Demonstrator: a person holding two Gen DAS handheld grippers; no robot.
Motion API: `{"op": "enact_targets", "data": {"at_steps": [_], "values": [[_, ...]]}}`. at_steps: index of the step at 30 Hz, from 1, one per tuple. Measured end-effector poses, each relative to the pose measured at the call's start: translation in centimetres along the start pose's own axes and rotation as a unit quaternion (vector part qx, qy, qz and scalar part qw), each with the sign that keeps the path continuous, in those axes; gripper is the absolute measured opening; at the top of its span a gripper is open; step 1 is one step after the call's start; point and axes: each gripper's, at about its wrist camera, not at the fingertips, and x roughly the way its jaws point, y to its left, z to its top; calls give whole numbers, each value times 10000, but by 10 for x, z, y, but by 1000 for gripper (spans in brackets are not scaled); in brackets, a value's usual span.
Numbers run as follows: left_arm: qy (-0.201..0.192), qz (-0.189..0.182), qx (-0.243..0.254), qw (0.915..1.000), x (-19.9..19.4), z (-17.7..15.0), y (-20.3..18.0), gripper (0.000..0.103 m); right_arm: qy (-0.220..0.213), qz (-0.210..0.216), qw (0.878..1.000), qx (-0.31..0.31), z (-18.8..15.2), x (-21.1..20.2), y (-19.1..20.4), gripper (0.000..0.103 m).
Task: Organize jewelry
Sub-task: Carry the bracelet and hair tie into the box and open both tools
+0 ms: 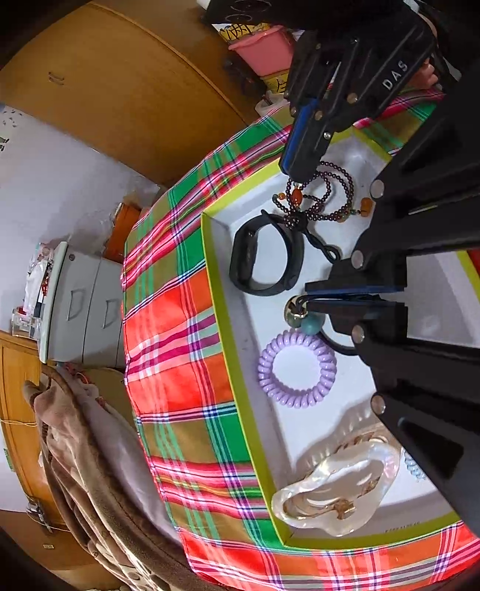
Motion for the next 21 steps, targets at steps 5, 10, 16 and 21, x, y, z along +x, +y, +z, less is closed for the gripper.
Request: {"op": "enact_targets", "data": {"at_steps": [5,10,16,21], "values": [[58,17,3,10000,3,-1,0,4,18,-143,9999,-54,-1,1,-1,7],[49,-17,2,10000,3,-1,-1,24,-80,-123,9999,-37,0,-2,-2,7],[-26,-17,-35,10000,-3,-3,0,27,-162,-118,9998,-34,0,-7,0,8],[-111,-90,-49,9999,-12,-5,-2,36,-272,-81,9996,2,-1,-16,1,12]]}}
